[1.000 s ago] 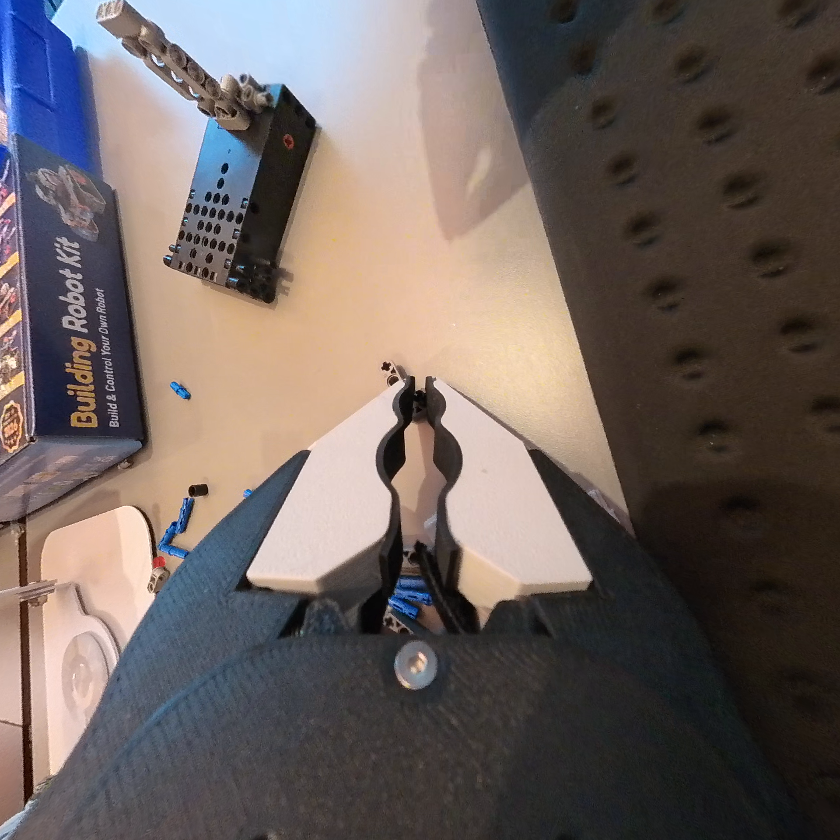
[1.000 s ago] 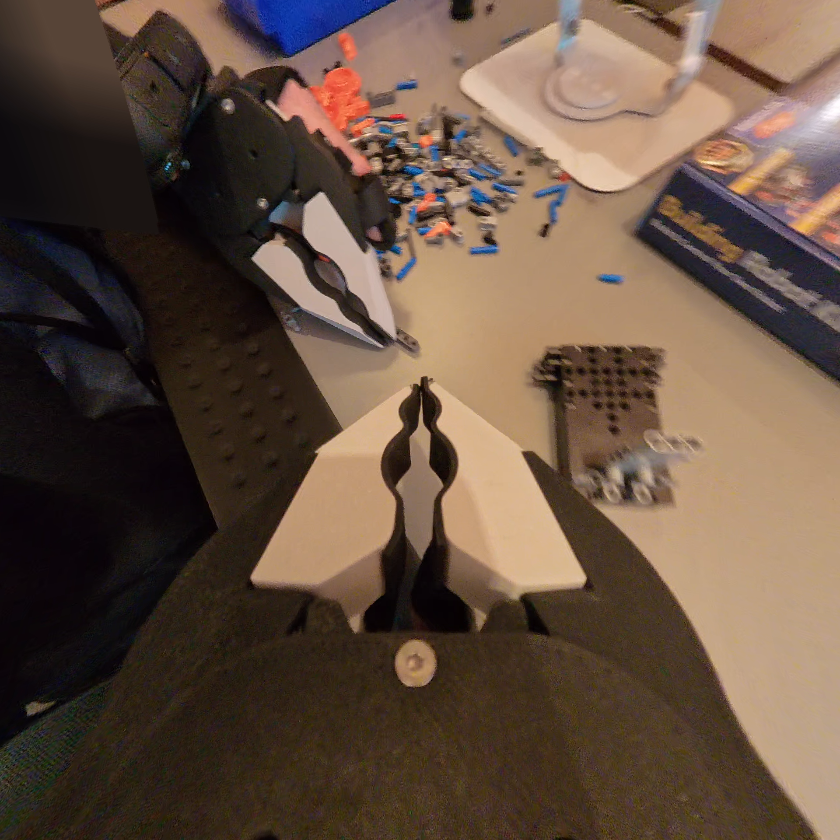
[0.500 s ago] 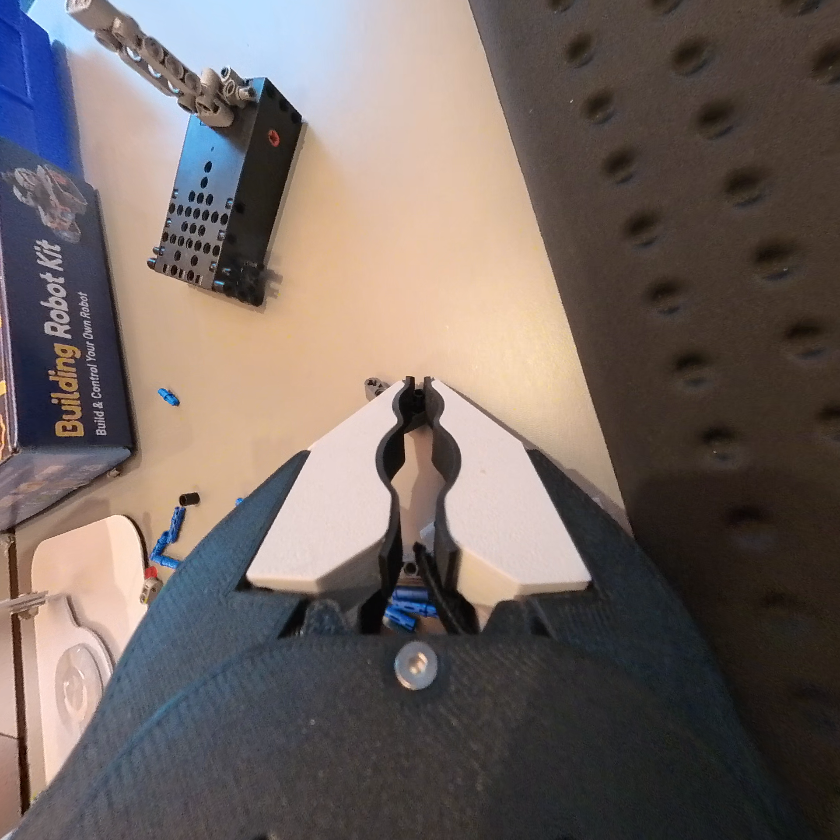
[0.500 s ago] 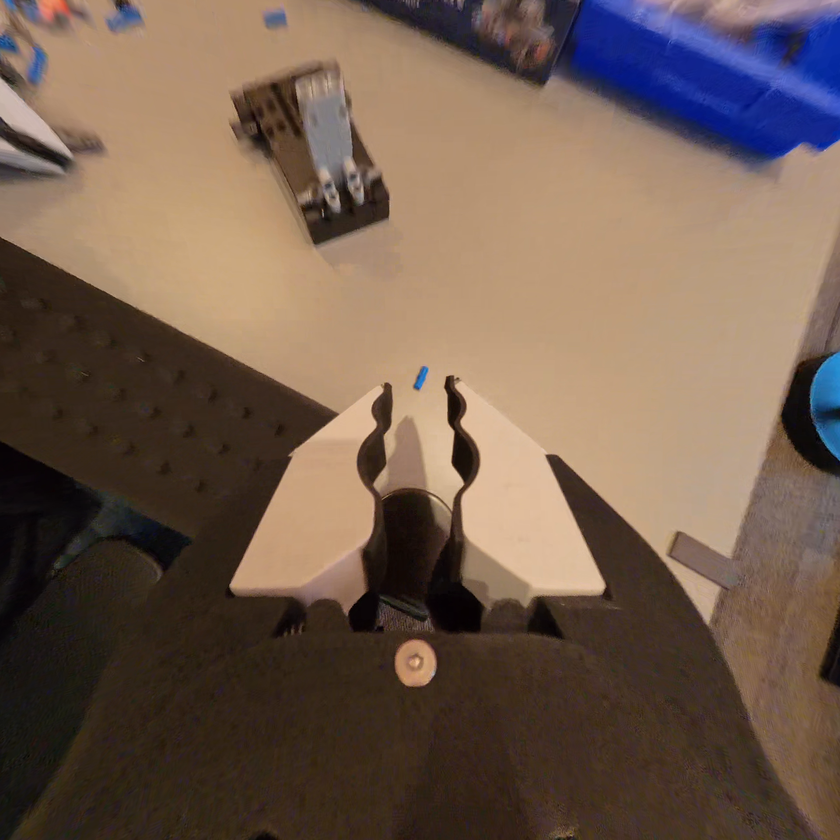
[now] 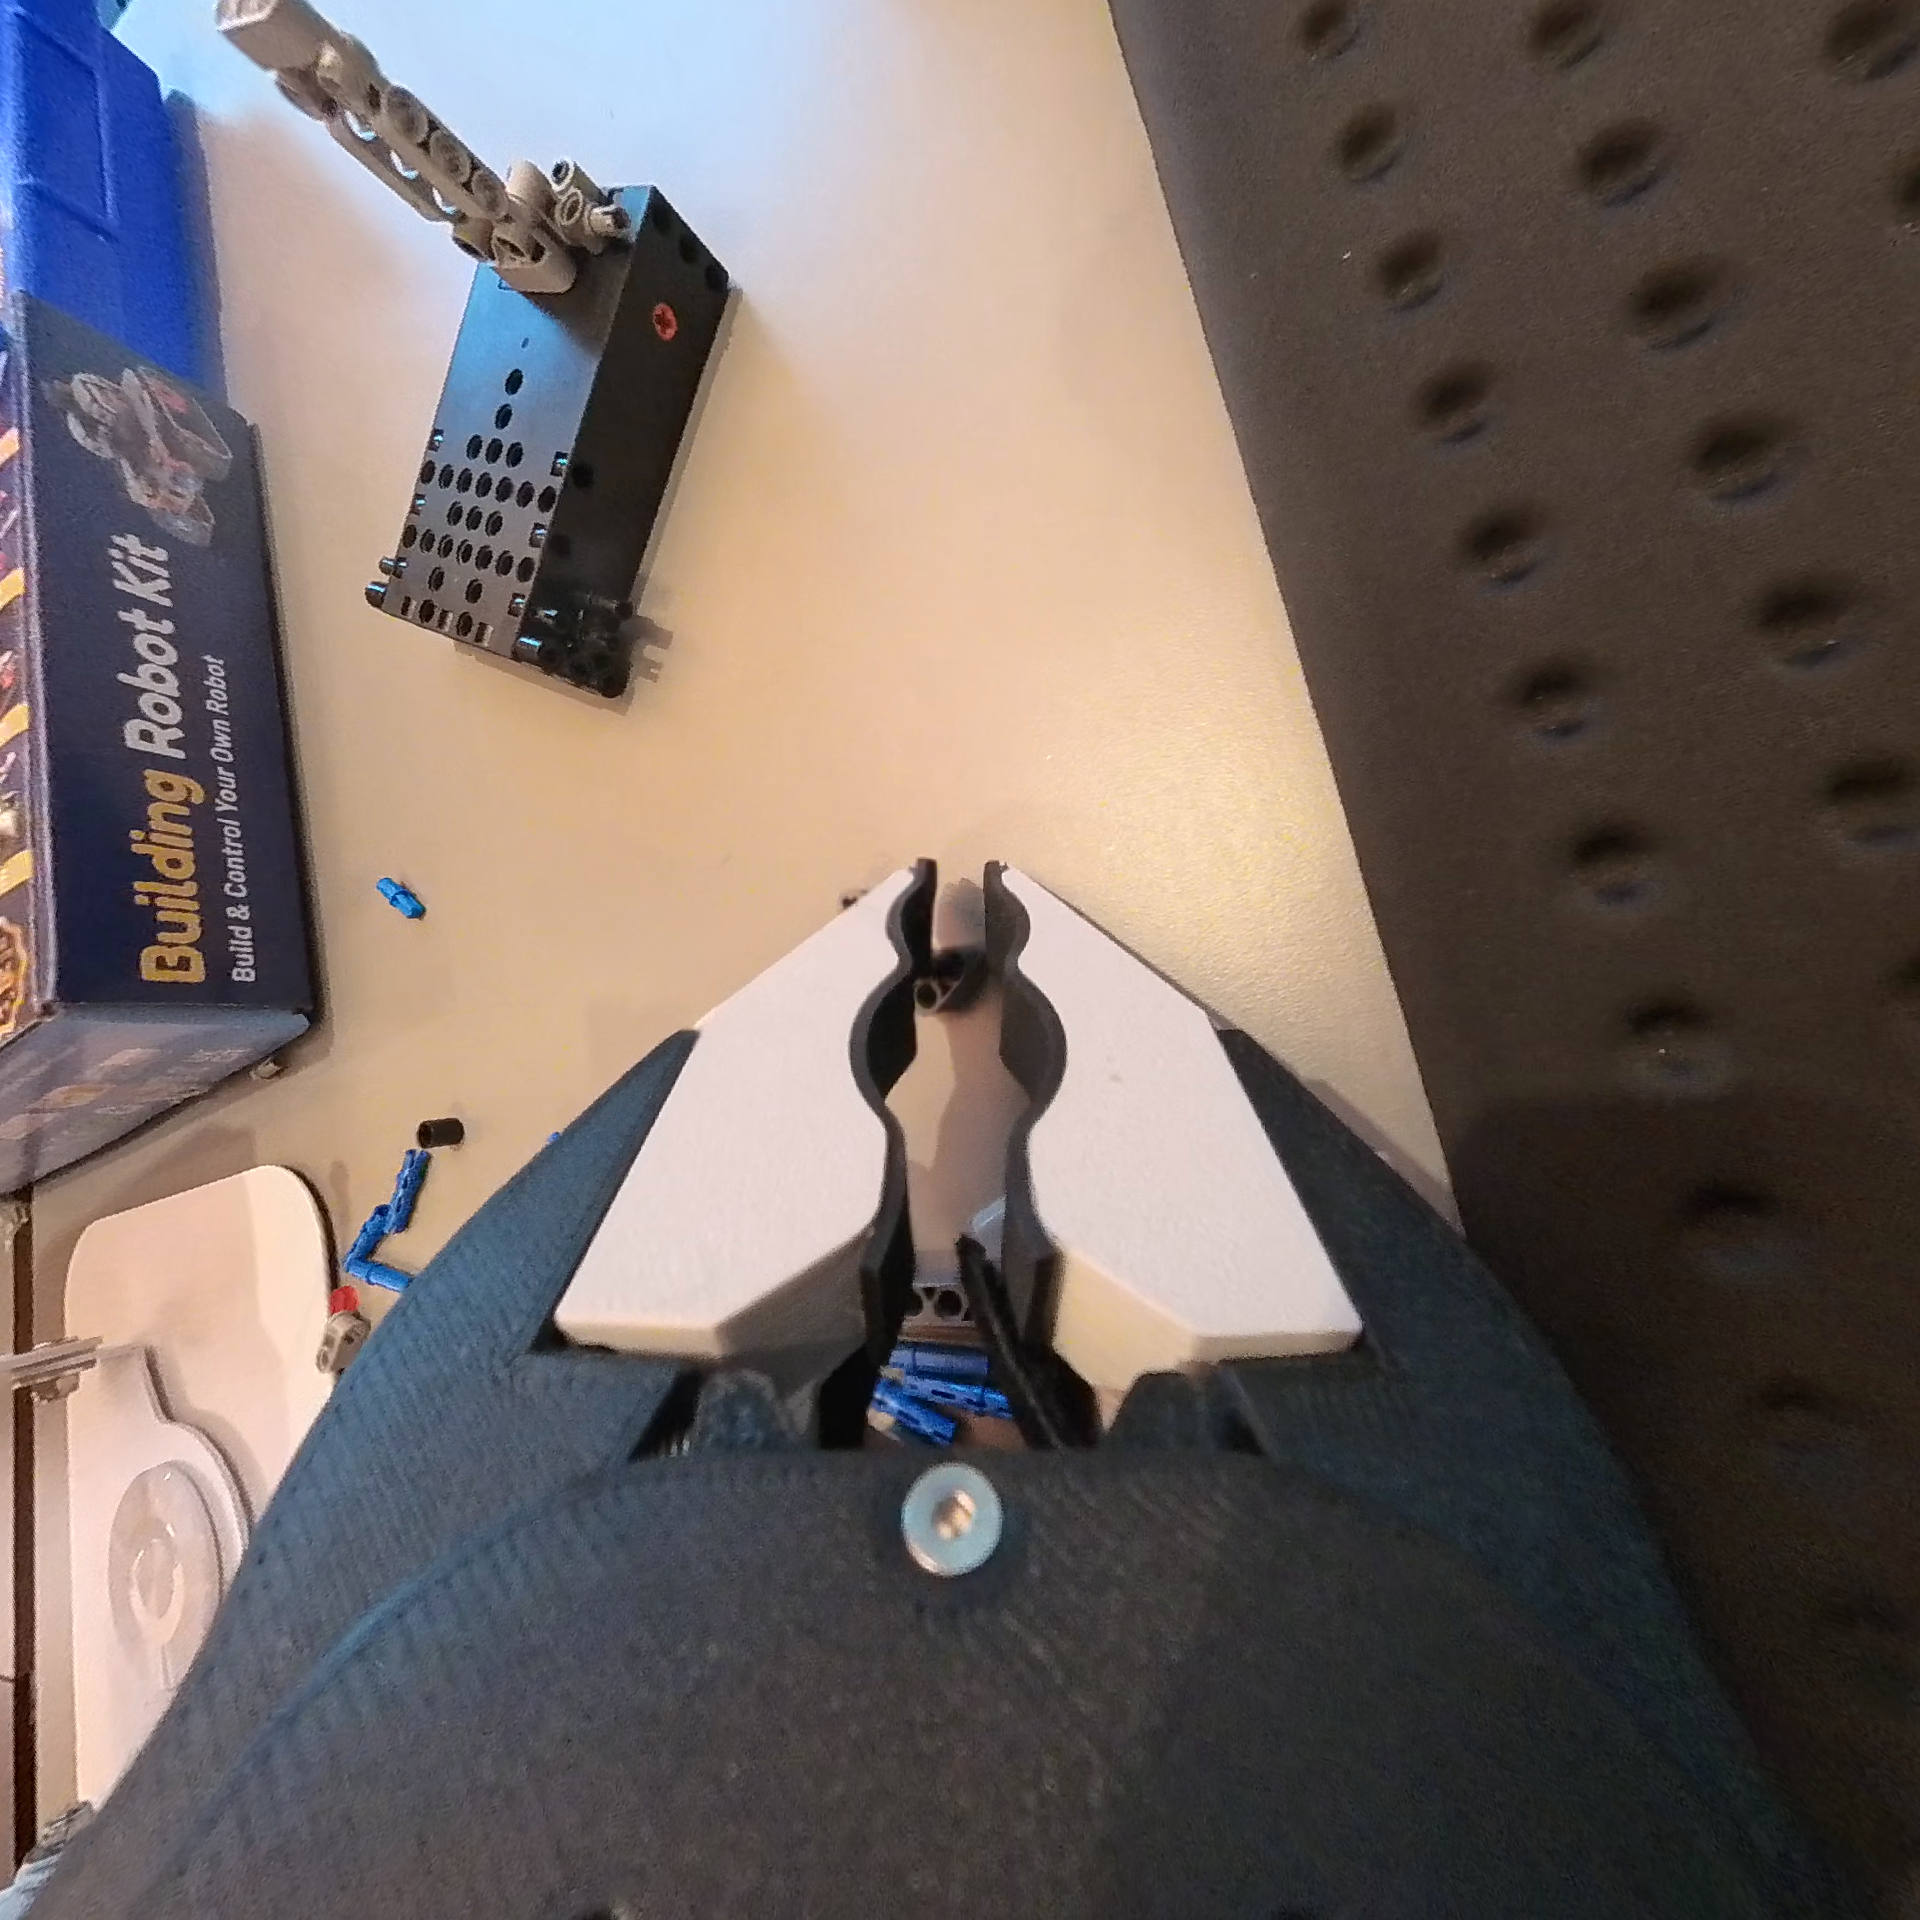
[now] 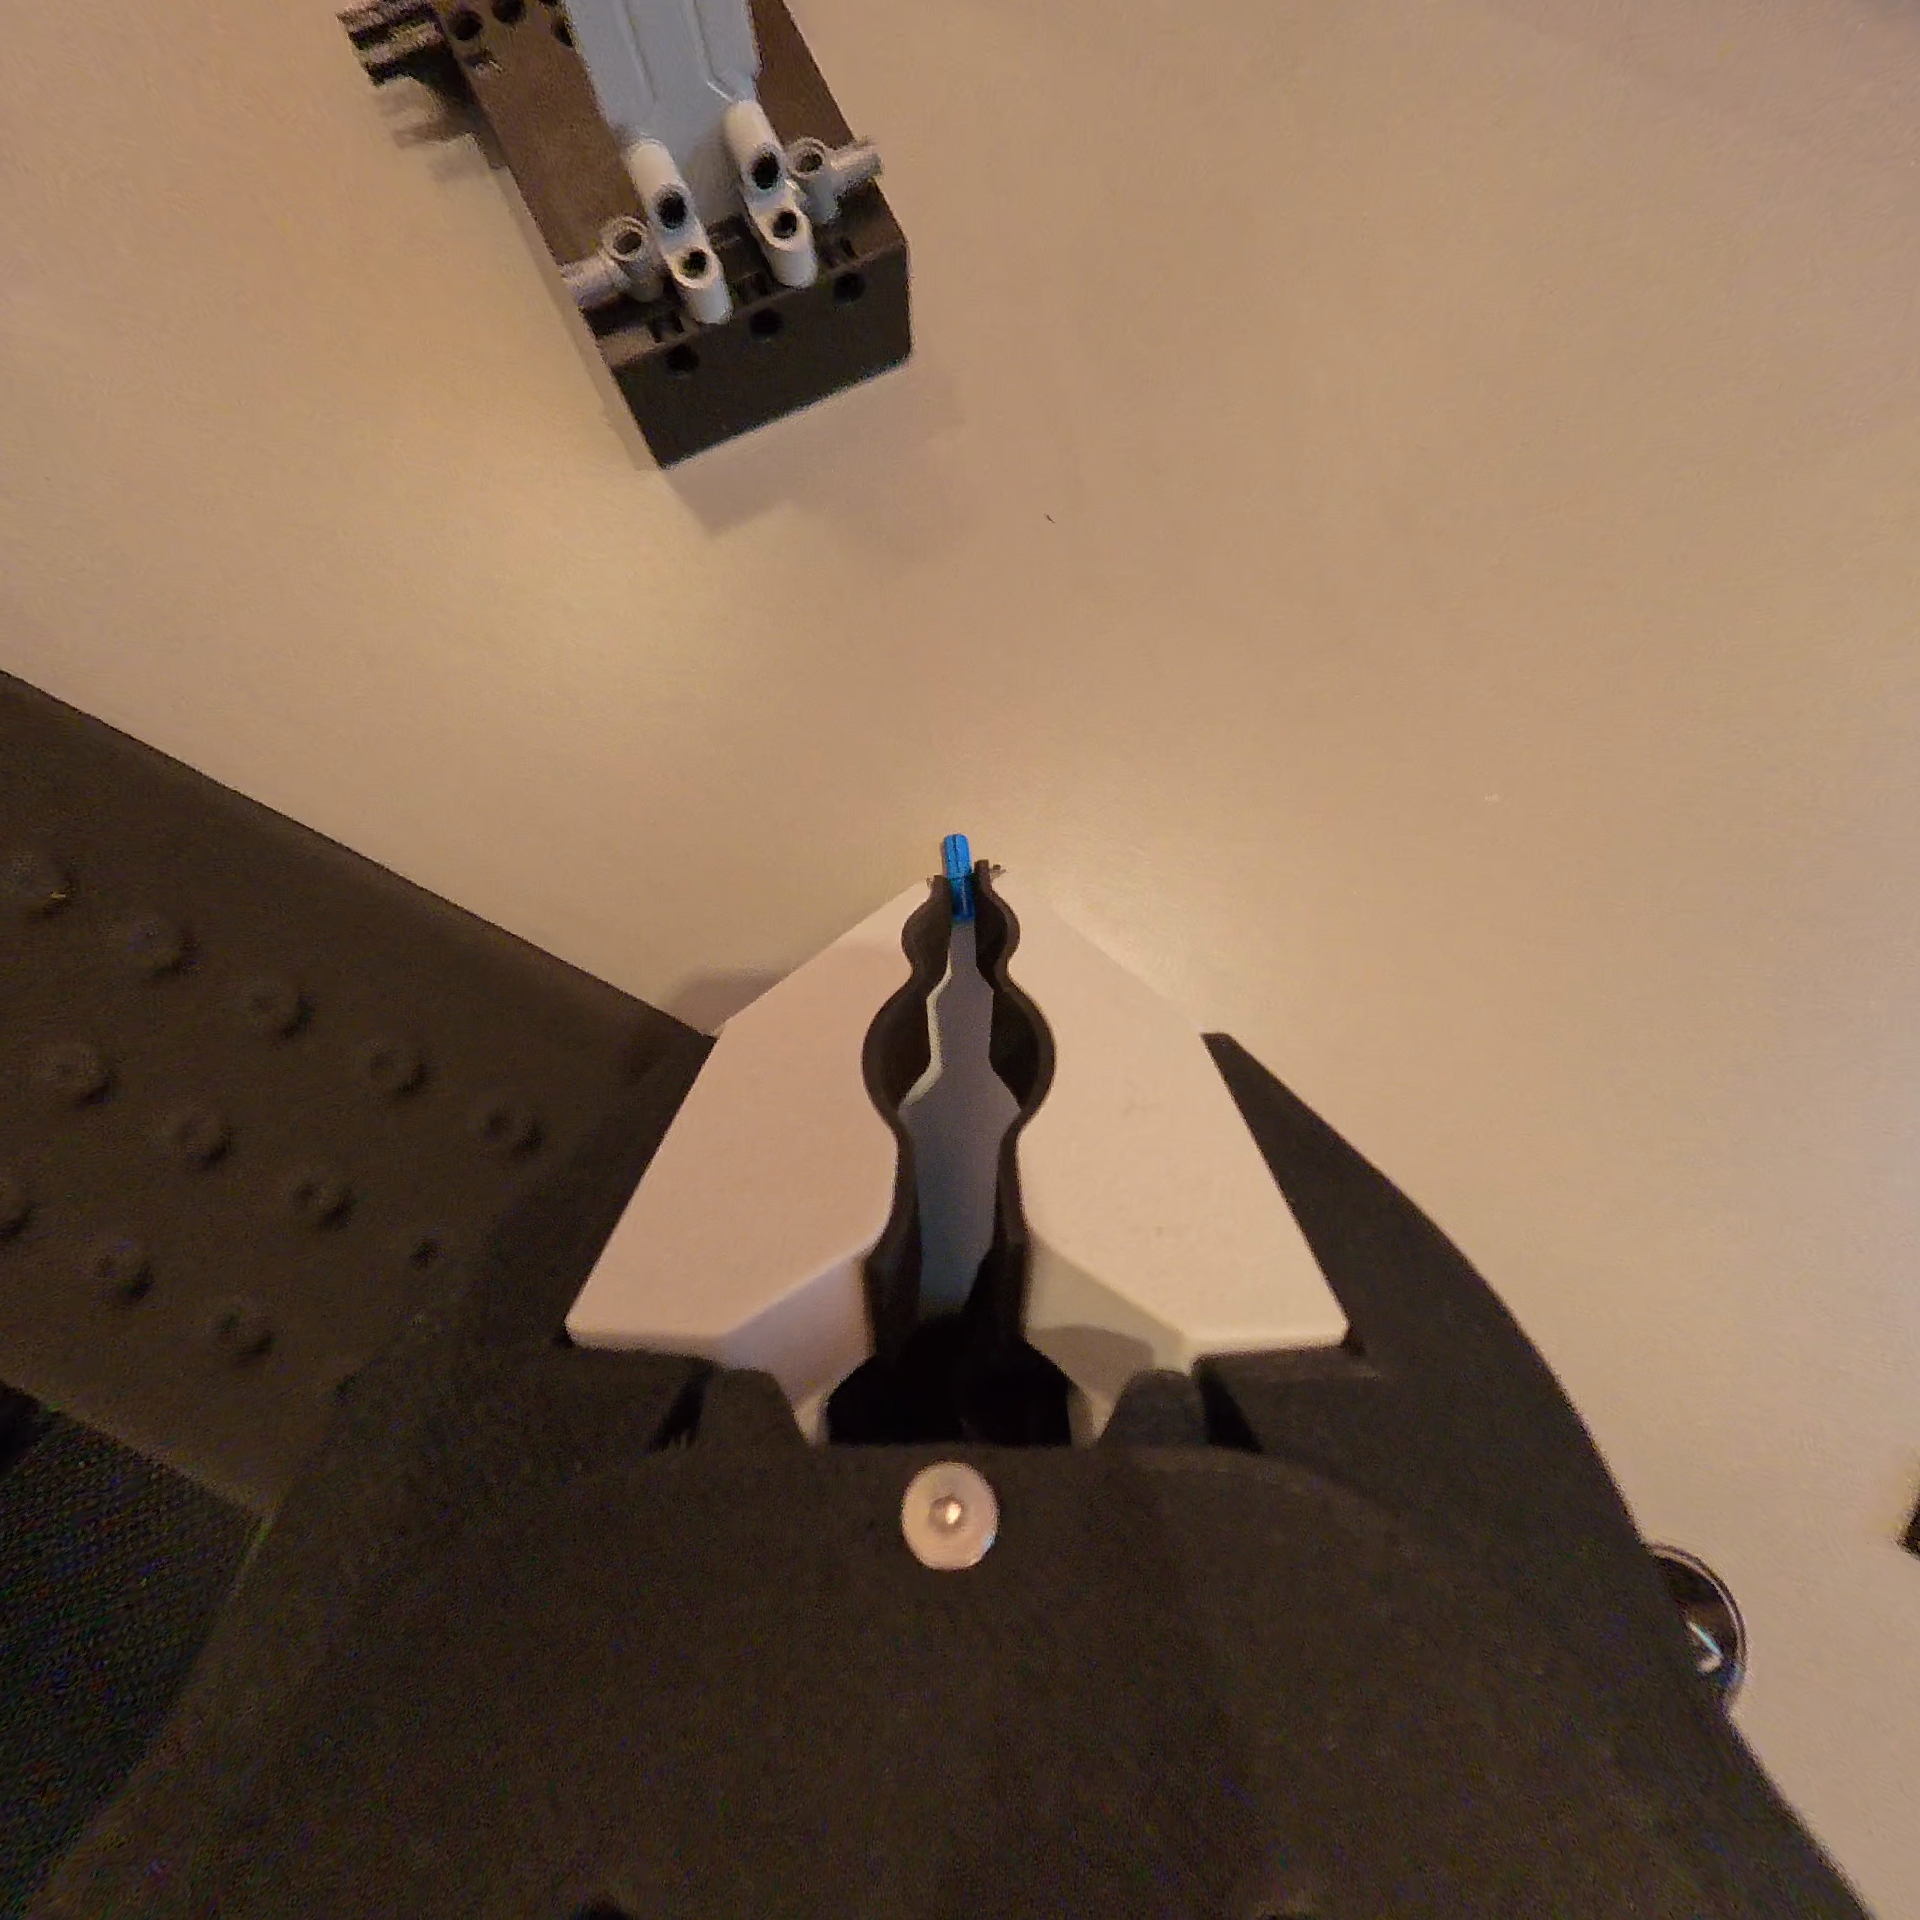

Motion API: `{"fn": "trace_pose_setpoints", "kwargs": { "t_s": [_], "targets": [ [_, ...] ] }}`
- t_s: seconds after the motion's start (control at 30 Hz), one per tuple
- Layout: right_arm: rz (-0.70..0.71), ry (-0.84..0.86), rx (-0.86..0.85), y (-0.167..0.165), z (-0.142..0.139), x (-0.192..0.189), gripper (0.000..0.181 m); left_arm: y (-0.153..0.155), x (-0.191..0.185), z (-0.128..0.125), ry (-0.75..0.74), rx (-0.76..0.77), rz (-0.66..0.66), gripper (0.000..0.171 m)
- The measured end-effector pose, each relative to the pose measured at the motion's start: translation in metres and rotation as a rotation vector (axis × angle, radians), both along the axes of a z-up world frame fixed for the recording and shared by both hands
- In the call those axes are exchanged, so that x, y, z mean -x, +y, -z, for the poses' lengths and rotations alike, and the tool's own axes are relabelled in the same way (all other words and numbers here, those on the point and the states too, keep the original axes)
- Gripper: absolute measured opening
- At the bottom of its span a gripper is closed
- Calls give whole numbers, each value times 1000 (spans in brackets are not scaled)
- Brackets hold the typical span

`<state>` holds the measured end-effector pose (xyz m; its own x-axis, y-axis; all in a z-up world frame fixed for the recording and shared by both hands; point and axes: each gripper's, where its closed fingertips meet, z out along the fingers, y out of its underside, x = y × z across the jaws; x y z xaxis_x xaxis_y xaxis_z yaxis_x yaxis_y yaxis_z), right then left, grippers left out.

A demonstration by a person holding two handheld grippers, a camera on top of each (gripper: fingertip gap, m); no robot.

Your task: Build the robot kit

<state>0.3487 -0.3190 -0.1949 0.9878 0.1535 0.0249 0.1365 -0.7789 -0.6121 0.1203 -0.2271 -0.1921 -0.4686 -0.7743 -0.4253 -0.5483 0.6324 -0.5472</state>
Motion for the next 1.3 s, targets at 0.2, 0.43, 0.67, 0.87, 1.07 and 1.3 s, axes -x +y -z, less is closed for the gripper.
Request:
{"fn": "trace_pose_setpoints", "kwargs": {
  "t_s": [0.2, 0.43, 0.67, 0.87, 1.07, 1.3],
  "targets": [
    [-257, 135, -114, 30, -41, 88, 2, 0, -3, -18, -83, 24, 0, 17],
    [-611, 472, -142, 71, -74, 217, 3, -5, -15, -76, -385, -146, 41, 18],
    [-626, 569, -139, 85, -78, 229, 1, -4, -5, -80, -400, -160, 88, 11],
    [-657, 579, -106, 85, -79, 231, 0, -8, -7, -72, -377, -231, 136, 22],
    [-680, 544, -52, 87, -69, 236, 0, 7, 2, -72, -353, -244, 113, 15],
    [-689, 514, -80, 92, -62, 242, 0, 81, 43, -117, -459, -68, -140, 5]
  ]
}}
